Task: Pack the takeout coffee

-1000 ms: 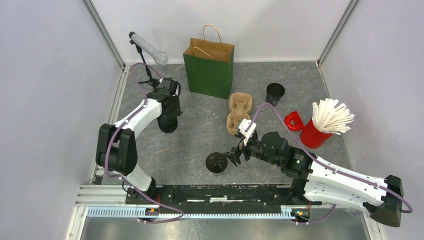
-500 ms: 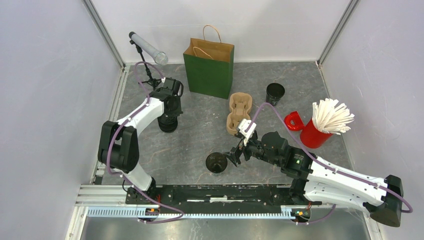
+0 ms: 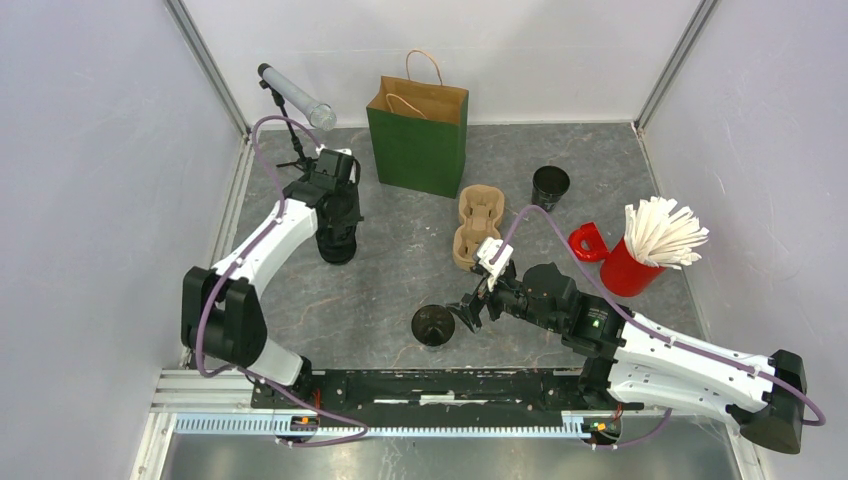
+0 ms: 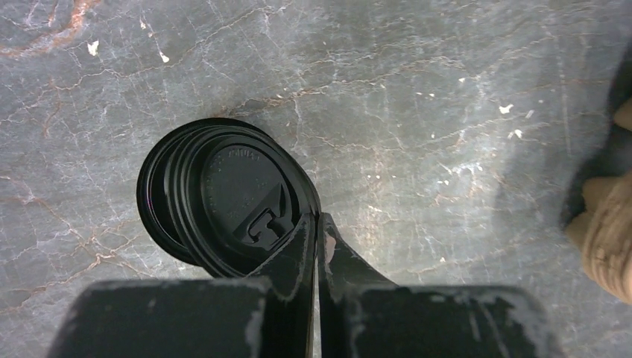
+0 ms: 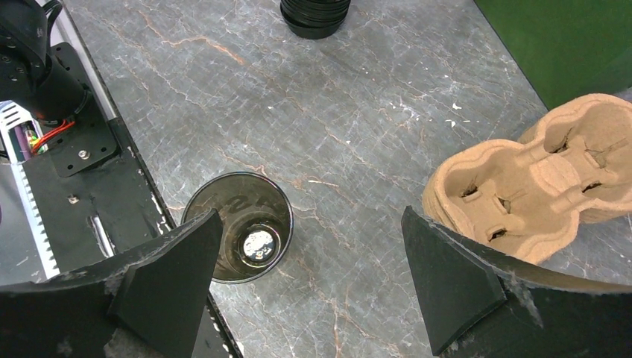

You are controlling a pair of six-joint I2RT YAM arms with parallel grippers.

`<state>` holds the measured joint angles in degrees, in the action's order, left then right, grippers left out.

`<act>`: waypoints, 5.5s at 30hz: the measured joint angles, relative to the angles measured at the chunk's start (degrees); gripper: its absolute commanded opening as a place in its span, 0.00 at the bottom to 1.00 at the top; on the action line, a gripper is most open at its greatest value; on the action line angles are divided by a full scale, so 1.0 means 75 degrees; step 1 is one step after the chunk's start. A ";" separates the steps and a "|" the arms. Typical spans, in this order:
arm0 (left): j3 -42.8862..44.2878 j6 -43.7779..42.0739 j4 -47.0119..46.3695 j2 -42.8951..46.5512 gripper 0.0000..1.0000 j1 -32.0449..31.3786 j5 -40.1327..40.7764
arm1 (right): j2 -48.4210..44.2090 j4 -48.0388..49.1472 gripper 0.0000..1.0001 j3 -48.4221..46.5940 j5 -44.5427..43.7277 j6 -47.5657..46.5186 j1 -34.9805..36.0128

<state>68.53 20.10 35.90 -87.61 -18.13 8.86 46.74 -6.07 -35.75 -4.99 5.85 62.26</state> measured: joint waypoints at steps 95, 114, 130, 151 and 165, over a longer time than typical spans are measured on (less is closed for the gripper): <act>-0.2958 0.3483 -0.2273 0.5313 0.22 -0.0501 -0.8448 | 0.2672 0.7402 0.82 0.1524 0.2667 -0.8023 0.0443; -0.1862 0.1591 -0.0472 0.5260 1.00 -0.0516 -0.5578 | 0.1996 0.2087 0.78 -0.1043 0.0128 -0.3398 0.0446; -0.3491 0.1574 -0.0574 0.6024 0.91 -0.0516 -0.4855 | 0.3424 -0.4666 0.75 -0.3949 -0.0207 -0.0618 0.0449; -0.5485 0.3191 -0.2326 0.6659 0.85 -0.0516 -0.5642 | 0.5222 -0.6009 0.76 -0.5286 -0.0367 0.0105 0.1553; -0.6490 0.4191 -0.3503 0.6394 0.82 -0.0516 -0.5852 | 0.5907 -0.6070 0.80 -0.5520 -0.0411 -0.0079 0.1547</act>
<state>19.86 51.53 9.63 -39.66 -22.00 -35.03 91.05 -51.59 -77.14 -8.08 5.26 73.87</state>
